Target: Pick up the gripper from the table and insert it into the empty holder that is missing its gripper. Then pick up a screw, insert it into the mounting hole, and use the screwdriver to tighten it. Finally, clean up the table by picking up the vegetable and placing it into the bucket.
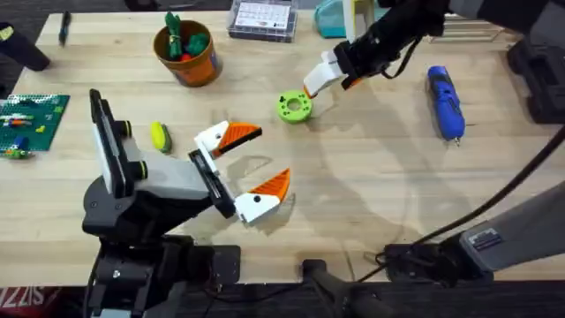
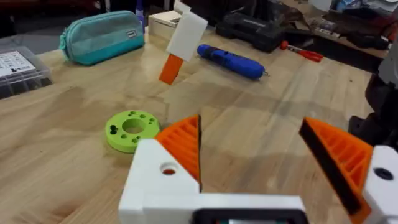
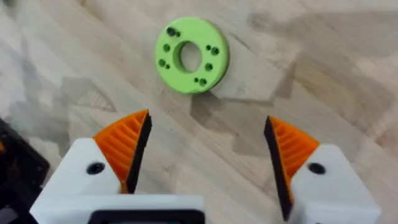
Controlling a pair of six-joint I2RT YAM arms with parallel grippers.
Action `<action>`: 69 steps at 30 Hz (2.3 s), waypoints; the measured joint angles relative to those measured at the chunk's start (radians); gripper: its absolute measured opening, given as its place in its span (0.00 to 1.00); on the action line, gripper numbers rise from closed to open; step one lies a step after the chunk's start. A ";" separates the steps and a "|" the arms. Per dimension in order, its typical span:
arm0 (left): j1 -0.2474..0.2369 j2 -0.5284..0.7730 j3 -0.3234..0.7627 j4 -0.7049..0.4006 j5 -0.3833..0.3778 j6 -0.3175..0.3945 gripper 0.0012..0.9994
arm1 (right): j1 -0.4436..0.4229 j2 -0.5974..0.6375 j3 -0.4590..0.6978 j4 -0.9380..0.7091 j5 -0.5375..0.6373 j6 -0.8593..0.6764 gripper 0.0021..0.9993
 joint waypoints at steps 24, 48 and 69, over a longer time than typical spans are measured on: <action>0.000 0.000 0.000 0.000 0.000 0.000 0.99 | 0.261 0.094 0.000 0.279 0.214 -0.132 0.55; 0.000 0.000 0.000 0.000 0.000 0.000 0.99 | 0.270 0.193 0.000 0.381 0.223 -0.133 0.36; 0.000 0.000 0.000 0.000 -0.001 0.000 0.99 | 0.270 0.213 0.000 0.388 0.224 -0.136 0.14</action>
